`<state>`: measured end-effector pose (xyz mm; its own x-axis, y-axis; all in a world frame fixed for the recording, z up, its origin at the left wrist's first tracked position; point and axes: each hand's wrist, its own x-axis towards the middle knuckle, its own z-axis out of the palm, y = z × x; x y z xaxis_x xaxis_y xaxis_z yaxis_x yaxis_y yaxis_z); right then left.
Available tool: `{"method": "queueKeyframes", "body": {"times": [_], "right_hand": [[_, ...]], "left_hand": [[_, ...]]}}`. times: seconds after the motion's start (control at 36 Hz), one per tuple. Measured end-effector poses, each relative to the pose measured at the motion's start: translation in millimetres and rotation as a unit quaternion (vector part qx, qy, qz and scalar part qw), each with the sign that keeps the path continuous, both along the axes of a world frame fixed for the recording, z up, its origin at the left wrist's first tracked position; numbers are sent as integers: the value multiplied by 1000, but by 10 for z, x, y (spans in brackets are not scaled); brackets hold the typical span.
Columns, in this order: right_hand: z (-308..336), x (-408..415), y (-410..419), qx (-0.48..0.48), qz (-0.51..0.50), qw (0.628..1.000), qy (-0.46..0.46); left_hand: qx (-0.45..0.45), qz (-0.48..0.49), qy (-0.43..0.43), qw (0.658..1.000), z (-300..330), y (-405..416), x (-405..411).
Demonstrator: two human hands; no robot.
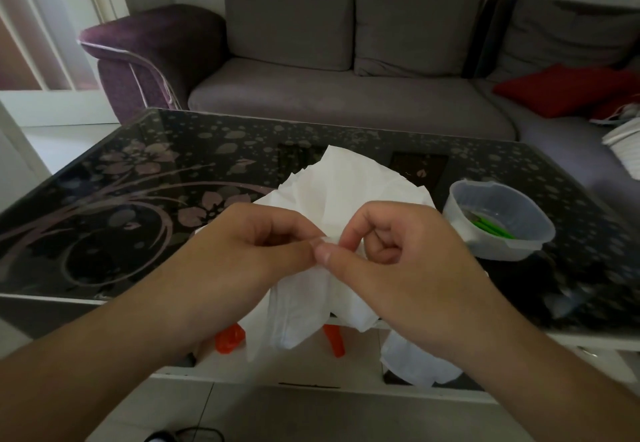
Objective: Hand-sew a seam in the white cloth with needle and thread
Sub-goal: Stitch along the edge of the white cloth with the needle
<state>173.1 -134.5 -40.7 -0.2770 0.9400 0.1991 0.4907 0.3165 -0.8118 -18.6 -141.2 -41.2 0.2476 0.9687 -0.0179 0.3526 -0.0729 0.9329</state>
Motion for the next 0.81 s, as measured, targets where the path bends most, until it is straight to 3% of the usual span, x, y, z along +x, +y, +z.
{"method": "queueKeyframes", "body": {"times": [0.61, 0.69, 0.81], "right_hand": [[-12, 122, 67, 37, -28, 993, -104], [57, 159, 62, -3, -25, 997, -68], [85, 189, 123, -118, -29, 991, 47]], "left_hand": [[-20, 23, -18, 999, -3, 39, 8], [-20, 25, -18, 999, -14, 31, 1], [-20, 25, -15, 999, -19, 28, -9]]}}
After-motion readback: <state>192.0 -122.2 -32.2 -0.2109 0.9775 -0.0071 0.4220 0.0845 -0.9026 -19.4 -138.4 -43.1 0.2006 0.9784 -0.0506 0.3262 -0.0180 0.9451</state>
